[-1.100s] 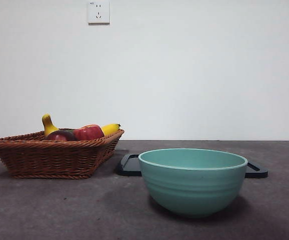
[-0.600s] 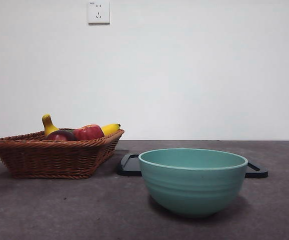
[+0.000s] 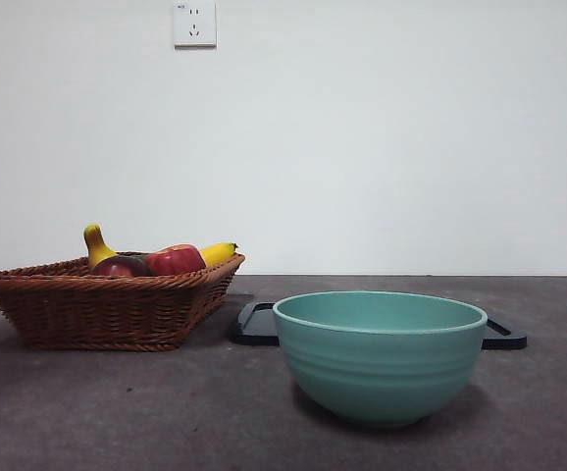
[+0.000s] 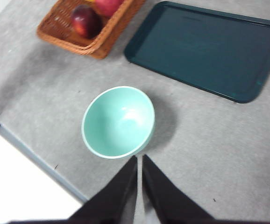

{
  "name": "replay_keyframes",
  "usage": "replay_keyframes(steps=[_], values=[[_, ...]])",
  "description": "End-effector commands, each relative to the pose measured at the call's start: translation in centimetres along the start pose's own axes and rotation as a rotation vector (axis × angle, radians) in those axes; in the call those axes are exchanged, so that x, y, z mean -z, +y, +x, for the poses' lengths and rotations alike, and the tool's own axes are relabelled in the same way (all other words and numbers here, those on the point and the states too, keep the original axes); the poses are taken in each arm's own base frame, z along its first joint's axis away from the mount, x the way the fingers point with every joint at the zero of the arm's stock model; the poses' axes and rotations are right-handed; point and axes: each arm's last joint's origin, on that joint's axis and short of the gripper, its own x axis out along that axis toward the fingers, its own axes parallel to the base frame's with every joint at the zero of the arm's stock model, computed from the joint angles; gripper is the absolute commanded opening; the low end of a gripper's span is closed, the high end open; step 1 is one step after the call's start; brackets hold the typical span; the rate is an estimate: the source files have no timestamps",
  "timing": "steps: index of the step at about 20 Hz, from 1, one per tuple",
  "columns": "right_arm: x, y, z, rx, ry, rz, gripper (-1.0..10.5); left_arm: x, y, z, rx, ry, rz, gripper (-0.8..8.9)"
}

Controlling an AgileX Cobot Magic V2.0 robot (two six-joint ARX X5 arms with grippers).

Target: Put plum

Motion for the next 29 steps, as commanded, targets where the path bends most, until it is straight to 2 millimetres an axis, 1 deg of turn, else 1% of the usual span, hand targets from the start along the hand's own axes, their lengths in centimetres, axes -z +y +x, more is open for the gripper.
replay_keyframes(steps=[1,2,3,4,5,9,11,13,15,17,19,21,26,29], values=[[-0.4,0.2,-0.2,-0.007,-0.014,-0.031,0.1,-0.6,-0.3,-0.3,0.005,-0.023,0.037,0.75],[-0.4,0.2,-0.2,-0.007,-0.014,-0.031,0.6,-0.6,-0.3,-0.3,0.005,-0.023,0.036,1.48],[-0.4,0.2,-0.2,-0.007,-0.015,-0.030,2.0,-0.6,-0.3,-0.3,0.005,-0.022,0.035,2.70],[-0.4,0.2,-0.2,-0.006,-0.015,-0.026,3.2,-0.6,-0.3,-0.3,0.005,-0.022,0.035,3.62],[-0.4,0.2,-0.2,-0.006,-0.015,-0.023,4.2,-0.6,-0.3,-0.3,0.005,-0.023,0.035,4.18],[-0.4,0.2,-0.2,-0.007,-0.015,-0.023,4.3,-0.7,-0.2,-0.3,0.004,-0.027,0.028,4.20],[-0.4,0.2,-0.2,-0.007,-0.016,-0.021,4.3,-1.1,-0.3,-0.4,-0.015,-0.035,0.023,4.18],[-0.4,0.2,-0.2,-0.006,-0.020,-0.019,4.3,-2.0,-0.5,-0.7,-0.039,-0.044,0.031,4.10],[-0.4,0.2,-0.2,-0.007,-0.020,-0.019,4.3,-3.4,-0.5,-0.8,-0.071,-0.052,0.043,4.09],[-0.4,0.2,-0.2,-0.007,-0.020,-0.019,4.3,-4.9,-0.3,-0.2,-0.086,-0.052,0.052,4.06],[-0.4,0.2,-0.2,-0.007,-0.020,-0.019,4.3,-6.3,0.0,0.9,-0.088,-0.022,0.037,4.05],[-0.4,0.2,-0.2,-0.007,-0.020,-0.019,4.3,-7.4,0.6,2.7,-0.117,0.026,0.037,4.05],[-0.4,0.2,-0.2,-0.006,-0.020,-0.019,4.3,-9.4,2.0,8.2,-0.161,0.103,0.062,4.05],[-0.4,0.2,-0.2,-0.007,-0.020,-0.019,4.3,-9.9,3.1,11.9,-0.241,0.133,0.084,4.04]])
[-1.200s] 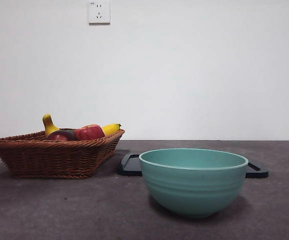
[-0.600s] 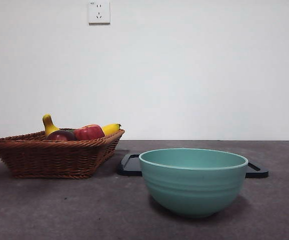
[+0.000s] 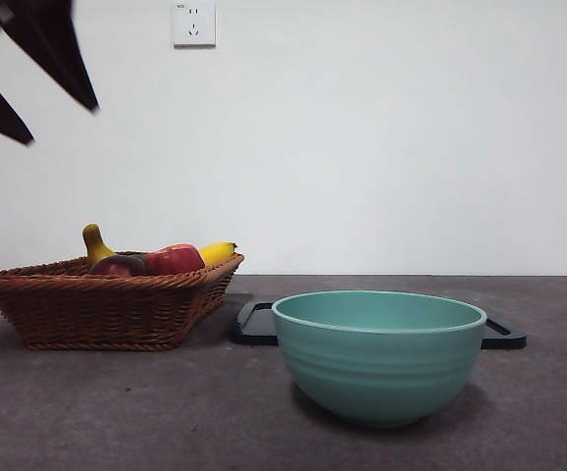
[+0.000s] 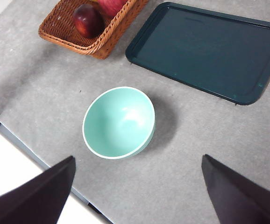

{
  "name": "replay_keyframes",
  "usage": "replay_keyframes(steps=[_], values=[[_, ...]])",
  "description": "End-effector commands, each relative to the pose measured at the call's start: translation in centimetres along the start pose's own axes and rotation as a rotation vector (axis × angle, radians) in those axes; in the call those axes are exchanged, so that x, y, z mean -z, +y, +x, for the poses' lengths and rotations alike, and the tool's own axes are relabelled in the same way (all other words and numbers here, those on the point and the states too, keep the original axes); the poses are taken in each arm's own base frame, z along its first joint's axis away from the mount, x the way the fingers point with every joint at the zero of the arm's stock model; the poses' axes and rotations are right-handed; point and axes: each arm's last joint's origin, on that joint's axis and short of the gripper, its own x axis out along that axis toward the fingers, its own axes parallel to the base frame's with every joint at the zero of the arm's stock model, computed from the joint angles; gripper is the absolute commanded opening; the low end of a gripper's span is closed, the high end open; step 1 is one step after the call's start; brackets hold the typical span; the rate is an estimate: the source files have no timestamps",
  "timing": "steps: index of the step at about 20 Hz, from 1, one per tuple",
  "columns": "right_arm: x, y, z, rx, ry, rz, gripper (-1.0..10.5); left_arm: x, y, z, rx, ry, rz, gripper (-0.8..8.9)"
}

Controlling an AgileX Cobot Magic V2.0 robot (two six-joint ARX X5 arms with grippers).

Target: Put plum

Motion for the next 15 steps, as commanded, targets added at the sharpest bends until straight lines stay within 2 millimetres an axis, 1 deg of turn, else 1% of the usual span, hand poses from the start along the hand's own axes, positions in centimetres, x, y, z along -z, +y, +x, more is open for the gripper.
replay_keyframes(steps=[1,5,9,13,15], values=[[-0.4,0.2,-0.3,-0.002,-0.019,-0.011,4.3,-0.9,0.3,2.4,-0.030,0.012,0.009,4.04],[-0.4,0.2,-0.3,-0.002,-0.019,-0.011,4.3,-0.8,0.9,7.0,-0.051,0.075,0.013,4.05],[-0.4,0.2,-0.3,-0.002,-0.019,0.003,4.3,-0.1,1.6,11.4,-0.062,0.133,0.012,4.05],[-0.4,0.2,-0.3,-0.002,-0.019,0.008,4.3,0.6,2.2,14.3,-0.090,0.158,0.013,4.05],[-0.4,0.2,-0.3,-0.002,-0.019,0.008,4.3,1.0,2.5,15.2,-0.090,0.178,0.009,4.04]])
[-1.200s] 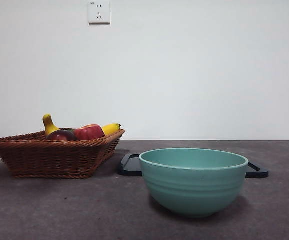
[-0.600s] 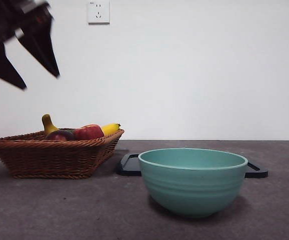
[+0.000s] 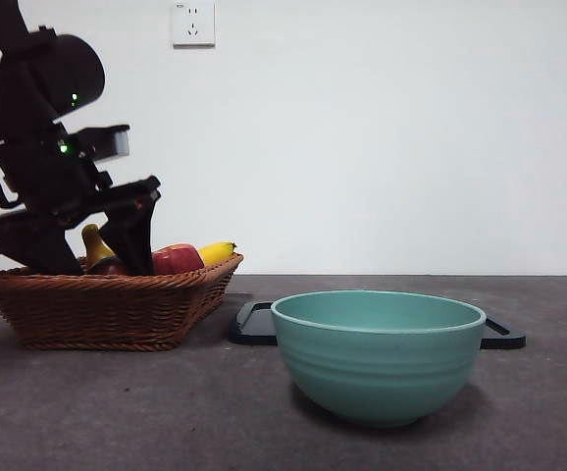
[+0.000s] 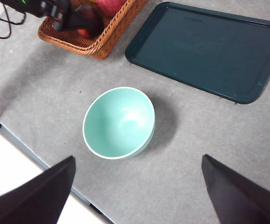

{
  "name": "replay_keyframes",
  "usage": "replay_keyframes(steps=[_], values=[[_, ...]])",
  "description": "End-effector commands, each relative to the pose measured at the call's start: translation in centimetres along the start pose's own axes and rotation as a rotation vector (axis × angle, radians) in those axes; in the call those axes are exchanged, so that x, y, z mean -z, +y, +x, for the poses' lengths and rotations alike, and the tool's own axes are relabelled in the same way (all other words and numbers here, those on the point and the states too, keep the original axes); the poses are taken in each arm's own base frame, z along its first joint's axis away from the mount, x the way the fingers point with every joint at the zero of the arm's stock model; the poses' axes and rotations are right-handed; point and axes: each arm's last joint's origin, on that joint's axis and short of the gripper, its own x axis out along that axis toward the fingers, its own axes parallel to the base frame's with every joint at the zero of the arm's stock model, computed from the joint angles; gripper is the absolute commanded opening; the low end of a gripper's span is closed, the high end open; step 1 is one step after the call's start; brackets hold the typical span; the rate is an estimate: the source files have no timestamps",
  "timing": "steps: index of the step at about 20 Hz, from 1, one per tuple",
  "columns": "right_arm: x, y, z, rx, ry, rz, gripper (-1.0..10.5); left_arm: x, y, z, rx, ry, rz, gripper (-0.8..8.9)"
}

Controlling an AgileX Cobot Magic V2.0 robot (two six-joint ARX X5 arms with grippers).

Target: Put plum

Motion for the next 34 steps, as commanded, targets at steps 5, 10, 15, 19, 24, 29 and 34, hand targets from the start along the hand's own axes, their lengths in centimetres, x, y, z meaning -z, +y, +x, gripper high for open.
replay_keyframes(steps=[5,10,15,19,24,29,34], values=[[-0.4,0.2,-0.3,-0.002,-0.018,-0.002,4.3,-0.5,-0.1,0.7,0.000,-0.015,-0.004,2.74],[-0.4,0.2,-0.3,-0.002,-0.018,-0.002,4.3,-1.4,-2.0,-4.8,0.028,-0.123,0.021,2.75],[-0.4,0.2,-0.3,-0.002,-0.019,-0.003,4.3,-0.3,-9.2,-13.1,0.230,-0.294,0.213,2.75],[-0.4,0.2,-0.3,-0.002,-0.019,-0.002,4.3,1.4,-14.5,-12.4,0.362,-0.228,0.359,2.75],[-0.4,0.2,-0.3,-0.002,-0.019,-0.002,4.3,3.1,-18.1,-8.6,0.410,-0.090,0.457,2.75],[-0.4,0.2,-0.3,-0.002,-0.019,-0.002,4.3,4.6,-20.6,-4.3,0.409,-0.018,0.544,2.75],[-0.4,0.2,-0.3,-0.002,-0.019,-0.002,4.3,5.5,-21.6,-1.2,0.366,0.012,0.591,2.75]])
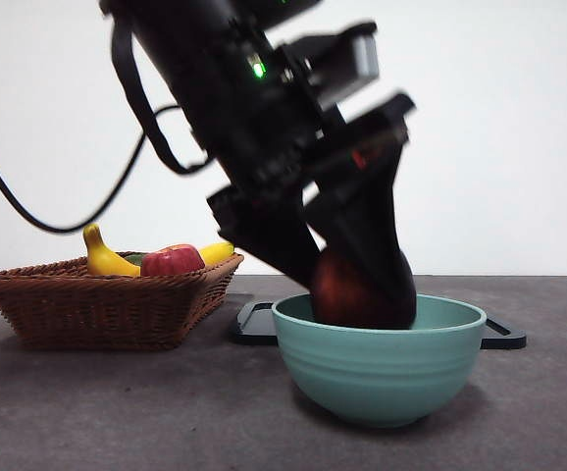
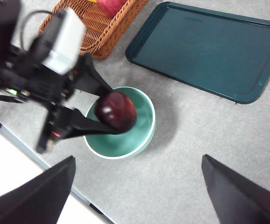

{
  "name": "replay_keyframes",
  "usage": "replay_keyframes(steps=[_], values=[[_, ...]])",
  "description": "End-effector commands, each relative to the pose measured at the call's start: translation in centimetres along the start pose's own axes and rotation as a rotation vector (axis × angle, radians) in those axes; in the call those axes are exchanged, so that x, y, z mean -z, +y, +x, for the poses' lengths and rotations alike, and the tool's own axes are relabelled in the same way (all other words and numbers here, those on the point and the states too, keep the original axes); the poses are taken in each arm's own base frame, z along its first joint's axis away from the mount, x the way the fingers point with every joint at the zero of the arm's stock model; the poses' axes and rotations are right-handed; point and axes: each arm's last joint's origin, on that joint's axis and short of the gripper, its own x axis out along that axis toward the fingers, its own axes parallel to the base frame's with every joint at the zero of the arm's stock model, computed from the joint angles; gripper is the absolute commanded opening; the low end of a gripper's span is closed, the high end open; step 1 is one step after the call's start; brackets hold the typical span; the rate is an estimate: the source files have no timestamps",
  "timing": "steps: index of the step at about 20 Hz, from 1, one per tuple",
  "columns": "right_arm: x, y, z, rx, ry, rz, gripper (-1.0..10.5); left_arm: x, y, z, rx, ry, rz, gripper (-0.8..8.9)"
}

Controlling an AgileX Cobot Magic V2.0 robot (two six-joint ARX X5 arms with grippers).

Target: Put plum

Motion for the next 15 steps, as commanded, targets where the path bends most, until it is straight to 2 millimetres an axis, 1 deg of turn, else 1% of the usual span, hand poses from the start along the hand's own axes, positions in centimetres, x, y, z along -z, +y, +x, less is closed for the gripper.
replay_keyframes(steps=[1,4,7,8,9,10,15], values=[[-0.40,0.18,-0.28,-0.002,-0.019,-0.002,4.3,-0.18,-0.45,1.26,0.004,0.011,0.040,2.75],[-0.40,0.18,-0.28,-0.002,-0.019,-0.003,4.3,0.16,-0.44,2.07,0.006,0.037,0.047,2.79],[-0.40,0.18,-0.28,-0.002,-0.019,-0.002,4.3,0.20,-0.56,2.13,0.009,0.040,0.060,2.93],[-0.40,0.18,-0.28,-0.002,-0.018,-0.002,4.3,0.26,-0.56,2.12,0.009,0.047,0.059,3.26],[-0.40,0.18,-0.28,-0.002,-0.018,-0.002,4.3,0.34,-0.56,2.12,0.009,0.054,0.058,3.85],[-0.40,0.18,-0.28,-0.002,-0.018,-0.002,4.3,0.37,-0.57,2.12,0.009,0.057,0.058,4.09],[-0.40,0.18,-0.28,-0.002,-0.018,-0.002,4.3,-0.31,-0.90,1.79,0.014,0.031,0.066,4.06]])
